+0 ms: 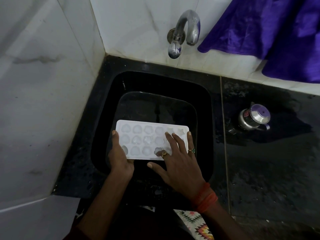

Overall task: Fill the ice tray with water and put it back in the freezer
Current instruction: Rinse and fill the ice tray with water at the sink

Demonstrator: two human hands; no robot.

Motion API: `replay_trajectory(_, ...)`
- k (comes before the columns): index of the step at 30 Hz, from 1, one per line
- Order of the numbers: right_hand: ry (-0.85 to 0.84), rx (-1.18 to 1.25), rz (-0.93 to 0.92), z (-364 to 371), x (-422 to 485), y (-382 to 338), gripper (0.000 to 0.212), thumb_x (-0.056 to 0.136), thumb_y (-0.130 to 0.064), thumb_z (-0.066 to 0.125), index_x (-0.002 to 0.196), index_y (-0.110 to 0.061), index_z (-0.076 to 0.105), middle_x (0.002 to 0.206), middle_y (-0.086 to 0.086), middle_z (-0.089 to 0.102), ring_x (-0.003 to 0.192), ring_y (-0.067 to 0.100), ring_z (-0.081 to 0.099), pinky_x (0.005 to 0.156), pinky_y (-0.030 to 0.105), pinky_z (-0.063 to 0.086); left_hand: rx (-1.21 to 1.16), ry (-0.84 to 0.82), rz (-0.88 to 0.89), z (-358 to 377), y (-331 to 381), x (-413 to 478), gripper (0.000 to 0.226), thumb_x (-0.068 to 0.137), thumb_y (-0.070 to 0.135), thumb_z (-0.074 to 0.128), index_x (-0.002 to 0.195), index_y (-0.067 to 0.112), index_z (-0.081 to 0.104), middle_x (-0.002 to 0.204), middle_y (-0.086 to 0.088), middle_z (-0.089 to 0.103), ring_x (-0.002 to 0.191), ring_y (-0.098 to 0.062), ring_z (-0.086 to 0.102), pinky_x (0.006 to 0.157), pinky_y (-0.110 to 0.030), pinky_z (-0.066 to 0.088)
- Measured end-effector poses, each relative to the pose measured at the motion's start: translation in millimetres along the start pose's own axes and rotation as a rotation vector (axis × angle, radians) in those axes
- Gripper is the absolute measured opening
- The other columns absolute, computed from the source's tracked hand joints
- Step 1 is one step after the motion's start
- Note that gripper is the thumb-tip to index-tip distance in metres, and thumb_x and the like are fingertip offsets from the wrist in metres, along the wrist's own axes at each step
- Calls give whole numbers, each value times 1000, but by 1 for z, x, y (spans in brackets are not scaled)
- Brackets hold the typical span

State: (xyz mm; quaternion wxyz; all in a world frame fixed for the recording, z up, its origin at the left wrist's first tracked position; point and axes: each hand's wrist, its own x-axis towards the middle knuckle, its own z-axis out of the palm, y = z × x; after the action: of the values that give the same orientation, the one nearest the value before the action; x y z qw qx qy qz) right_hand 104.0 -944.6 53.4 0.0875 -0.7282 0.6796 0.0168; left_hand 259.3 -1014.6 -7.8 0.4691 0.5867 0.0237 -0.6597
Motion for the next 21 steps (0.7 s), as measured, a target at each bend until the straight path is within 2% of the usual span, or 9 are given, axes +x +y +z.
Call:
replay_trajectory(7, -43, -5, 6, 0, 1, 0, 64, 92, -76, 25, 120, -36, 65, 157, 12, 35, 149, 28, 25, 122, 56, -7, 2, -4, 2, -1, 1, 3, 49, 87, 66, 69, 107, 23, 76, 91, -2, 82, 78, -27, 79, 55, -44, 62)
replay_trajectory(13, -5, -7, 14, 1, 1, 1, 62, 92, -76, 28, 115, -35, 68, 155, 12, 39, 148, 28, 29, 122, 58, 3, 15, 0, -3, -2, 0, 5, 52, 85, 67, 70, 111, 23, 77, 98, -4, 82, 83, -29, 79, 64, -49, 64)
replay_trajectory(16, -29, -14, 17, 1, 3, 2, 62, 92, -75, 28, 115, -34, 68, 155, 12, 39, 148, 29, 29, 122, 58, 2, 14, 3, -10, -2, 0, 6, 53, 84, 68, 70, 110, 23, 77, 98, -4, 82, 84, -30, 79, 65, -51, 64)
replay_trajectory(21, -32, -26, 15, 2, 3, 0, 61, 93, -73, 30, 115, -32, 69, 154, 13, 40, 147, 30, 30, 122, 58, 3, -3, 14, -23, -2, -1, 6, 51, 85, 67, 70, 108, 22, 78, 97, -5, 82, 82, -30, 79, 62, -49, 64)
